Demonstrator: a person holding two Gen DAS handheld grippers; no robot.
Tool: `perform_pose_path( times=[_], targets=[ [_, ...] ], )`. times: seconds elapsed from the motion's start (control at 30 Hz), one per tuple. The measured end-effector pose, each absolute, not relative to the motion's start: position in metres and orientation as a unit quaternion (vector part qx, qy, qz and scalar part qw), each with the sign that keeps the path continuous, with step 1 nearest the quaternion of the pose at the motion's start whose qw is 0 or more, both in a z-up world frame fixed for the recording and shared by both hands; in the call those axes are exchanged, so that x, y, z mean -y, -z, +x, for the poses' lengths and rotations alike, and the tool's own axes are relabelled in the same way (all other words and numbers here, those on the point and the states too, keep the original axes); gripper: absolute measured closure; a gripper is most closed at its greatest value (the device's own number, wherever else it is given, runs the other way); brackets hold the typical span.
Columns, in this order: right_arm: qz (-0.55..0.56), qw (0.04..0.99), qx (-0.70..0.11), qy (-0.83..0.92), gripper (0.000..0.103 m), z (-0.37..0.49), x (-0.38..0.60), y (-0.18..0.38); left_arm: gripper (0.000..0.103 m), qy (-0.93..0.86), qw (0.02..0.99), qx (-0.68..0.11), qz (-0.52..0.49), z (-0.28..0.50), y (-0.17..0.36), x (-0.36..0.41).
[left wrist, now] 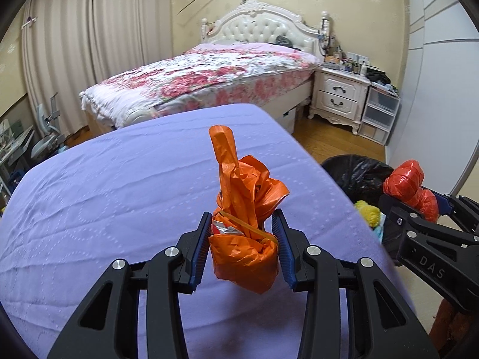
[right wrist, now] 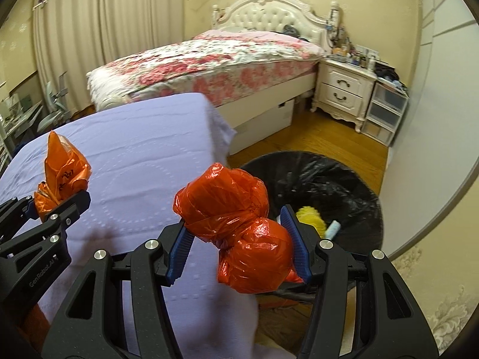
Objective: Collect trash
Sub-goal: 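Carry both bags over the trash bin and open both tools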
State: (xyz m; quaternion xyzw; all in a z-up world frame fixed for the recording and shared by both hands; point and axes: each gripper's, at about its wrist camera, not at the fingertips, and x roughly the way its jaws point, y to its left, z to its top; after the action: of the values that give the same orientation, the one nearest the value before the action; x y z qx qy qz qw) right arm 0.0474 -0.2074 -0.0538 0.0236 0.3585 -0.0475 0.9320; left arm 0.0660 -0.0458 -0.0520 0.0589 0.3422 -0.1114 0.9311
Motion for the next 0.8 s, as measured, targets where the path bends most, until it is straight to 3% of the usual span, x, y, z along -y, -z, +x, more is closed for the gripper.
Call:
perform_pose_path(
  times=[0.8],
  targets=[
    [0.063, 0.929, -0.334, 0.148, 0.047, 0.072, 0.301, 0.052, 0.062, 0.172, 0.922, -0.333, 0.099, 0.105, 0.057, 0.161]
  ],
)
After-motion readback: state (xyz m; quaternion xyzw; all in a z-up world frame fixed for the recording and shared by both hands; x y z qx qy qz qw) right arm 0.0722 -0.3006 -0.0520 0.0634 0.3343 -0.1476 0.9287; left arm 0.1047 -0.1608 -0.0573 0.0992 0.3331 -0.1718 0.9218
